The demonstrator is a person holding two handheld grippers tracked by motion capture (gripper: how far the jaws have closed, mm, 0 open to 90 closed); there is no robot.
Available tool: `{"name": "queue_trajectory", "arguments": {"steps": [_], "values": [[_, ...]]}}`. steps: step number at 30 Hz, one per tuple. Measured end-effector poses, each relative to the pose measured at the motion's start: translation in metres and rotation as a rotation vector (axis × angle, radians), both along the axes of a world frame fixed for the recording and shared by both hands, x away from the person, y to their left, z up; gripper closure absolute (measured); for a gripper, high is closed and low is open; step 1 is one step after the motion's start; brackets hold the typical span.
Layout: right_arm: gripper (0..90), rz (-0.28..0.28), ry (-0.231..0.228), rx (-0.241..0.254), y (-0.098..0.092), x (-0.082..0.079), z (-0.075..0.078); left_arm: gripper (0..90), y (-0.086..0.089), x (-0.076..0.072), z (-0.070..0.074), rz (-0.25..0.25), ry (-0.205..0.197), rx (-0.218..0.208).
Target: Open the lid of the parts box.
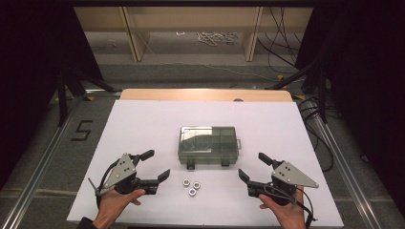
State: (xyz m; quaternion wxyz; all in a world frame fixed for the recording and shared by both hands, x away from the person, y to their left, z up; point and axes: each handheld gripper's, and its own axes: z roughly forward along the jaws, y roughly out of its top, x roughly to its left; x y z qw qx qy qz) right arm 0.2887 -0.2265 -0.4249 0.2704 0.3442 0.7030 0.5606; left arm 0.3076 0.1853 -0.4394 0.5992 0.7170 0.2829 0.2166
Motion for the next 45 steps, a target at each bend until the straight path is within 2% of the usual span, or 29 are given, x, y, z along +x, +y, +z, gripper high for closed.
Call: {"name": "queue_trajectory", "arguments": {"steps": [2,5,6,7,14,16,19,20,22,27,28,31,33,34,35,36,37,38,41,42,43,44,45], "values": [[15.5,-0.003,-0.001,-0.002,0.0,0.0,0.0,15.9,0.001,0.0,0.001,0.0,-0.007,0.025],[15.6,0.001,0.0,-0.002,0.0,0.0,0.0,16.0,0.001,0.0,0.001,-0.001,-0.009,0.021],[15.6,0.005,-0.002,-0.001,0.0,0.0,0.0,16.1,0.001,0.001,0.0,-0.01,-0.017,0.008],[15.6,0.006,0.0,-0.002,0.0,0.0,0.0,16.3,0.001,0.0,0.001,-0.004,-0.013,0.021],[15.7,0.003,0.003,-0.003,0.001,0.0,0.0,17.2,0.0,0.001,0.0,-0.002,-0.008,0.02],[15.7,-0.002,0.004,-0.007,0.001,0.0,0.0,17.5,0.0,0.002,-0.001,-0.007,-0.018,0.017],[15.7,-0.001,0.01,-0.013,0.001,0.0,0.0,18.3,-0.001,0.002,-0.001,0.005,-0.004,0.018],[15.7,0.006,-0.005,-0.003,0.002,0.001,-0.001,18.7,-0.001,0.004,-0.002,0.0,-0.009,0.032],[15.7,0.004,-0.01,-0.002,0.002,0.002,-0.002,19.0,-0.002,0.005,-0.003,0.007,0.007,0.024],[15.6,-0.002,0.012,-0.027,-0.002,0.004,-0.001,22.5,-0.005,0.007,-0.006,0.009,0.012,0.026],[15.7,-0.015,0.017,-0.029,-0.003,0.008,-0.002,23.9,-0.006,0.01,-0.007,0.001,0.009,0.043],[15.8,-0.017,0.017,-0.035,-0.004,0.011,-0.003,29.4,-0.008,0.013,-0.008,0.013,0.021,0.051],[18.8,-0.004,0.034,-0.048,-0.006,0.017,-0.006,32.1,-0.009,0.018,-0.013,0.021,0.051,0.065],[18.8,-0.004,0.034,-0.048,-0.006,0.017,-0.006,35.4,-0.009,0.018,-0.013,0.021,0.051,0.065],[21.6,0.0,0.034,-0.05,-0.007,0.019,-0.006,35.4,-0.009,0.02,-0.015,0.018,0.063,0.071],[27.0,0.002,0.034,-0.06,-0.01,0.022,-0.007,39.8,-0.01,0.022,-0.017,0.026,0.083,0.072],[27.0,0.002,0.034,-0.06,-0.01,0.022,-0.007,40.9,-0.01,0.022,-0.017,0.026,0.083,0.072],[32.8,0.002,0.044,-0.065,-0.012,0.026,-0.009,44.1,-0.011,0.026,-0.02,0.028,0.103,0.088],[36.3,0.008,0.05,-0.072,-0.014,0.029,-0.01,47.6,-0.013,0.031,-0.023,0.017,0.117,0.116],[41.4,0.02,0.066,-0.065,-0.015,0.034,-0.013,52.4,-0.015,0.035,-0.027,0.014,0.132,0.125],[41.4,0.02,0.066,-0.065,-0.015,0.034,-0.013,53.6,-0.015,0.035,-0.027,0.014,0.132,0.125],[46.2,0.015,0.074,-0.081,-0.017,0.039,-0.014,56.2,-0.016,0.04,-0.031,0.007,0.15,0.142],[48.9,0.02,0.086,-0.089,-0.018,0.04,-0.015,57.5,-0.016,0.04,-0.031,0.007,0.15,0.142]]}}
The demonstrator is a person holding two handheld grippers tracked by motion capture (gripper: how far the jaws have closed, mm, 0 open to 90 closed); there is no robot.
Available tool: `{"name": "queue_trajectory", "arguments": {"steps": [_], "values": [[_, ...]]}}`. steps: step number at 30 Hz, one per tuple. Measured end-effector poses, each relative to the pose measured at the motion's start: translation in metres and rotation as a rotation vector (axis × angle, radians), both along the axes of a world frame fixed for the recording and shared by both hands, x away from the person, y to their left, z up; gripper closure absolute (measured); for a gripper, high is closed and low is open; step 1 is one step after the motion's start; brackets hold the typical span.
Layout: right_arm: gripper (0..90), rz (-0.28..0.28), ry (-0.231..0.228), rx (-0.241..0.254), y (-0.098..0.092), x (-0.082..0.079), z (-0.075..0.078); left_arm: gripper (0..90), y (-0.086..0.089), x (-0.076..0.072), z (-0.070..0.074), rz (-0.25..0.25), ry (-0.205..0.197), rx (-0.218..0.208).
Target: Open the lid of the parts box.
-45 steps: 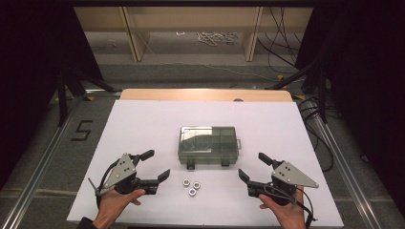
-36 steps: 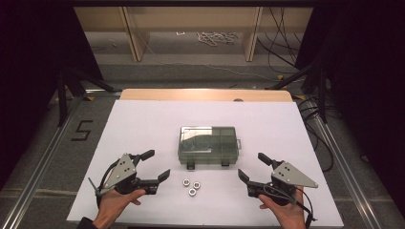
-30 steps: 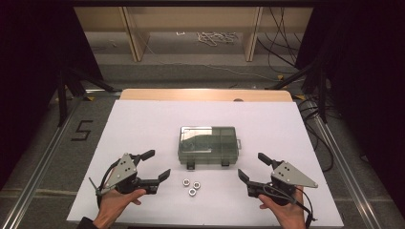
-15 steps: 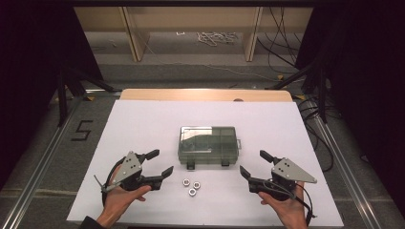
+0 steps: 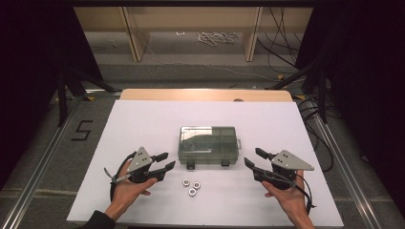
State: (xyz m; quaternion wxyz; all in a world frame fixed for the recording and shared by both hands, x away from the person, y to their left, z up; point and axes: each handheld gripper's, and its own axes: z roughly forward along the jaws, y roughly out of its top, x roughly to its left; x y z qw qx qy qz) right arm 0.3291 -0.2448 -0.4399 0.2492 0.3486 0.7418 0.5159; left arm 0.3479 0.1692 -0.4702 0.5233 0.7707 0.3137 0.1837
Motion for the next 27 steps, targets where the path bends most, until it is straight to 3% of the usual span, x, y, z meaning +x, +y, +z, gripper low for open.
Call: {"name": "queue_trajectory", "arguments": {"steps": [3,4,6,9,13,14,15,27], "values": [[53.8,-0.001,0.006,0.004,-0.001,0.004,-0.002,60.2,-0.001,0.006,-0.006,-0.011,0.012,0.045],[60.8,0.004,0.018,-0.009,-0.002,0.008,-0.004,64.0,-0.002,0.008,-0.009,0.002,0.039,0.037],[67.6,0.011,0.019,-0.016,-0.003,0.013,-0.006,67.4,-0.001,0.011,-0.01,-0.004,0.03,0.051],[73.5,0.013,0.058,-0.069,-0.005,0.015,-0.009,72.5,-0.001,0.014,-0.012,0.01,0.028,0.045],[81.0,0.03,0.064,-0.087,-0.003,0.021,-0.014,79.2,-0.001,0.018,-0.015,0.0,0.028,0.05],[82.4,0.032,0.084,-0.089,-0.003,0.021,-0.014,80.4,-0.001,0.019,-0.015,-0.002,0.018,0.062],[84.3,0.04,0.078,-0.102,-0.003,0.023,-0.015,81.8,-0.002,0.019,-0.016,0.007,0.035,0.043],[89.2,0.064,0.125,-0.164,0.001,0.037,-0.028,87.7,-0.007,0.028,-0.022,-0.006,0.06,0.053]]}}
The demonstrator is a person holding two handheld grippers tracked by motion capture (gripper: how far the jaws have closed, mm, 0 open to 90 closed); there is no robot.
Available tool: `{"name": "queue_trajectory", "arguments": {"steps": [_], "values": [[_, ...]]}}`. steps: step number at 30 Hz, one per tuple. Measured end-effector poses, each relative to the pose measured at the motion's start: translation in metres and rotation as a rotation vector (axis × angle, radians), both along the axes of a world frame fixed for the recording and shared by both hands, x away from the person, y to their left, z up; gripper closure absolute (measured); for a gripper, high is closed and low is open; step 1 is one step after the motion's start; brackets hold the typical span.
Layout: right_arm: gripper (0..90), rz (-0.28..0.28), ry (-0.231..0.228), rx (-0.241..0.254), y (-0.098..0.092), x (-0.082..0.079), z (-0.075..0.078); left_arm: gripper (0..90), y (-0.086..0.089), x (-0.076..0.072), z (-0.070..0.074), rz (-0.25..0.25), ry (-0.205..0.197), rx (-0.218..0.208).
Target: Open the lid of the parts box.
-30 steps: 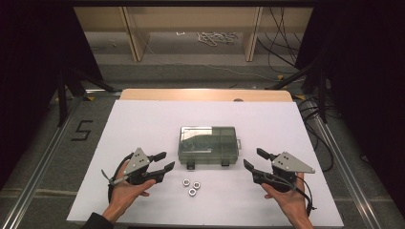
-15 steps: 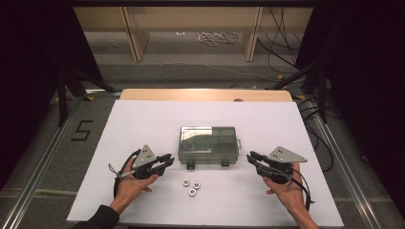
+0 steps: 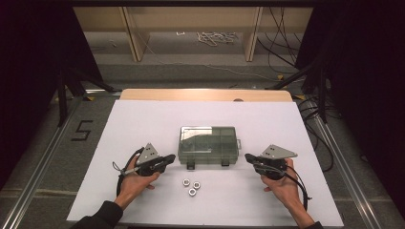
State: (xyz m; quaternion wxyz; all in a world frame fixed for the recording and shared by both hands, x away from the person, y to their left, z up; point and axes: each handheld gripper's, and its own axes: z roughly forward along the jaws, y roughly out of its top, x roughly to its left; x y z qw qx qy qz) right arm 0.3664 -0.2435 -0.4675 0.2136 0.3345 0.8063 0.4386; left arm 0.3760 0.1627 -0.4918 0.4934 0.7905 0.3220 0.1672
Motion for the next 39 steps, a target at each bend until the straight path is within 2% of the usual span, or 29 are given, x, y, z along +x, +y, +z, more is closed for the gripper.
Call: {"name": "queue_trajectory", "arguments": {"steps": [3,4,10,12,14,16,18,20,21,23,24,28,29,30,33,35,39], "values": [[89.2,0.005,0.009,-0.004,0.003,0.001,-0.002,88.3,-0.001,0.001,0.0,-0.014,-0.003,0.008],[89.2,0.01,0.011,-0.01,0.004,0.002,-0.002,88.3,-0.002,0.001,0.0,-0.003,0.009,0.006],[89.2,0.027,0.023,-0.015,0.008,0.005,-0.006,88.5,-0.003,0.004,0.001,-0.023,-0.004,0.023],[89.2,0.03,0.034,-0.015,0.009,0.006,-0.007,88.5,-0.005,0.003,0.0,-0.01,0.01,0.011],[89.3,0.039,0.037,-0.019,0.011,0.008,-0.008,88.5,-0.005,0.004,0.001,-0.022,-0.005,0.026],[89.2,0.042,0.041,-0.021,0.013,0.009,-0.009,88.5,-0.007,0.003,0.001,-0.014,0.004,0.014],[89.2,0.049,0.036,-0.025,0.015,0.01,-0.009,88.5,-0.008,0.003,0.001,-0.019,0.0,0.012],[89.2,0.052,0.031,-0.021,0.016,0.011,-0.009,88.4,-0.009,0.004,0.002,-0.034,-0.022,0.031],[89.2,0.056,0.026,-0.02,0.017,0.011,-0.009,88.4,-0.01,0.003,0.002,-0.024,-0.013,0.027],[89.2,0.058,0.026,-0.019,0.017,0.011,-0.008,88.3,-0.011,0.003,0.004,-0.035,-0.028,0.035],[89.2,0.057,0.027,-0.018,0.018,0.011,-0.008,88.2,-0.012,0.002,0.003,-0.021,-0.014,0.02],[89.0,0.054,0.009,-0.016,0.018,0.011,-0.006,87.8,-0.013,0.003,0.006,-0.031,-0.026,0.029],[89.0,0.051,0.01,-0.013,0.018,0.011,-0.006,87.7,-0.012,0.004,0.007,-0.036,-0.042,0.041],[89.0,0.053,0.01,-0.011,0.018,0.011,-0.006,87.7,-0.013,0.004,0.008,-0.026,-0.038,0.032],[88.8,0.052,-0.006,-0.002,0.019,0.012,-0.005,87.7,-0.014,0.005,0.01,-0.02,-0.04,0.027],[88.7,0.057,-0.019,0.0,0.02,0.013,-0.004,87.7,-0.014,0.009,0.015,-0.034,-0.073,0.044],[88.7,0.07,-0.049,0.0,0.023,0.015,-0.002,87.7,-0.016,0.009,0.018,-0.02,-0.074,0.043]]}}
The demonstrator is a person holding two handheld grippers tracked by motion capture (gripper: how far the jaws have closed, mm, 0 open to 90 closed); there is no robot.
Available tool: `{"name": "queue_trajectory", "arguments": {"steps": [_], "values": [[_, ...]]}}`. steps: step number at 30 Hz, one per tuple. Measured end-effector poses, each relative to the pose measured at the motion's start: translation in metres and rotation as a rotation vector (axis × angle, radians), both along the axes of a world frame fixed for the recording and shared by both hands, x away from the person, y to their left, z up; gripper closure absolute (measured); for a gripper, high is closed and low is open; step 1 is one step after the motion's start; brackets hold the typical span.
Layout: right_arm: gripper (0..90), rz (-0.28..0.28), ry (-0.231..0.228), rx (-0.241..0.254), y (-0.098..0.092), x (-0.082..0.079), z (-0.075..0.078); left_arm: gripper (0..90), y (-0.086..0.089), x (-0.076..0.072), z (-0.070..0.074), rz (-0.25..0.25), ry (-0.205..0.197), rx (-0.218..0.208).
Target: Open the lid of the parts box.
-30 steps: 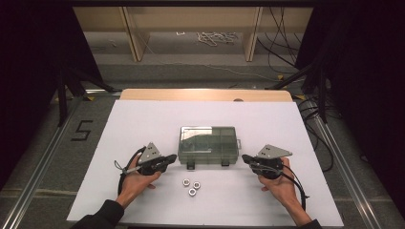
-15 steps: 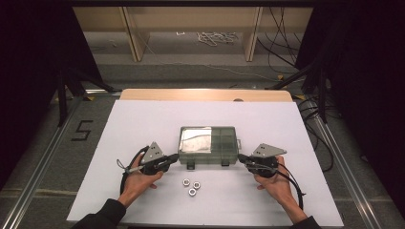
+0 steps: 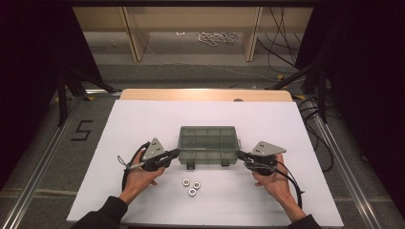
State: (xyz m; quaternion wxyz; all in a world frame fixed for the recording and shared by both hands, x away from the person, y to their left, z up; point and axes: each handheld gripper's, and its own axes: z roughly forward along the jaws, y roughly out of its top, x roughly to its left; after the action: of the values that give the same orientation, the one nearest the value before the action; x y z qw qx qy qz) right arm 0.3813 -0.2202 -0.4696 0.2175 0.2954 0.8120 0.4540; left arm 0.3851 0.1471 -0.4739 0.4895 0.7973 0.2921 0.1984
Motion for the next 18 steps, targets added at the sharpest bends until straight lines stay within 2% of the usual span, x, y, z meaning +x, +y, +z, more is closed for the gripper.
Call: {"name": "queue_trajectory", "arguments": {"steps": [2,3,4,5,7,10,11,18], "values": [[88.7,0.004,-0.002,-0.003,0.0,0.002,0.002,87.7,-0.001,0.002,0.002,0.001,-0.007,-0.009],[88.7,-0.003,-0.021,0.006,0.001,0.003,0.001,87.7,-0.002,0.003,0.002,0.006,0.002,-0.02],[88.8,0.002,-0.004,0.001,0.0,0.004,0.002,87.7,-0.002,0.004,0.003,0.004,-0.009,-0.01],[88.7,0.001,-0.006,0.012,0.0,0.005,0.003,87.7,-0.001,0.005,0.004,-0.001,-0.014,-0.002],[88.8,0.005,-0.021,0.02,-0.001,0.007,0.004,87.7,-0.003,0.006,0.004,0.012,-0.011,-0.016],[88.8,0.009,-0.028,0.021,-0.001,0.01,0.005,87.7,-0.003,0.01,0.006,0.008,-0.02,-0.013],[88.8,0.008,-0.05,0.025,0.001,0.012,0.006,87.6,-0.005,0.013,0.006,0.008,-0.017,-0.016],[88.8,0.007,-0.052,0.018,0.002,0.015,0.009,87.3,-0.012,0.018,0.009,0.001,-0.033,-0.005]]}}
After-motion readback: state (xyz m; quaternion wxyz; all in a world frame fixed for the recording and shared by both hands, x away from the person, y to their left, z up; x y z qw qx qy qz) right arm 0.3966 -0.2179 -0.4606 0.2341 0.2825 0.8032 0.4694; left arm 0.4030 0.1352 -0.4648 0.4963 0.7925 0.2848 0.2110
